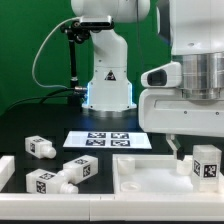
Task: Assemble one leg
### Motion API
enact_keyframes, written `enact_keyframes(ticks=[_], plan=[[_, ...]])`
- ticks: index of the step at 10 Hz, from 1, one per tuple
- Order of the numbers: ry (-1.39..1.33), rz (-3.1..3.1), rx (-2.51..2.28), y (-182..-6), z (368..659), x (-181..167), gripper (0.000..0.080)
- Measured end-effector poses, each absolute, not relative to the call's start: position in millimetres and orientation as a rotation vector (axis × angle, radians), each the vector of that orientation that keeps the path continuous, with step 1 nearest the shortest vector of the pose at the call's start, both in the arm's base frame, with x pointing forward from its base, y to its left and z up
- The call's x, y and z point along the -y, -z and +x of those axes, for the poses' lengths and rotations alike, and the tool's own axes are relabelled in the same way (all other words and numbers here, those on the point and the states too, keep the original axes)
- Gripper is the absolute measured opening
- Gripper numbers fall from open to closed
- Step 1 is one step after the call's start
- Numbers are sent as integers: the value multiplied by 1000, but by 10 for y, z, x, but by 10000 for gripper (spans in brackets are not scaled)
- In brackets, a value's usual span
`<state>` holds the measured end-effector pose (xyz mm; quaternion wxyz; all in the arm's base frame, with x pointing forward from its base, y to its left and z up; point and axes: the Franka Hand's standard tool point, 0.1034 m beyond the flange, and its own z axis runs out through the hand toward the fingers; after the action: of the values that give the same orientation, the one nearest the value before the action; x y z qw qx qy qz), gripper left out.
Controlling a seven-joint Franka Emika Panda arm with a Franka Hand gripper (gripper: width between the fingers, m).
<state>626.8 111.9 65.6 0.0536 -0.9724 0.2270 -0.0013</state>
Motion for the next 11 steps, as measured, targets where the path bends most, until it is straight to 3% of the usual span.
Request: enact_keyframes(ticks=[1,3,4,5,6,7,11], plan=[[11,-2980,-579,-657,6270,-1111,649],[131,-3084,97,-724,6412,-1019,647],[177,-3090,148,-649,6399,-983,545],[163,-3091,88,-630,6374,-981,545],[166,-3092,79,-634,6380,-979,371],[164,-3091,23,-632,6380,-979,281],[140,-3035,-488,-631,6374,-998,281]])
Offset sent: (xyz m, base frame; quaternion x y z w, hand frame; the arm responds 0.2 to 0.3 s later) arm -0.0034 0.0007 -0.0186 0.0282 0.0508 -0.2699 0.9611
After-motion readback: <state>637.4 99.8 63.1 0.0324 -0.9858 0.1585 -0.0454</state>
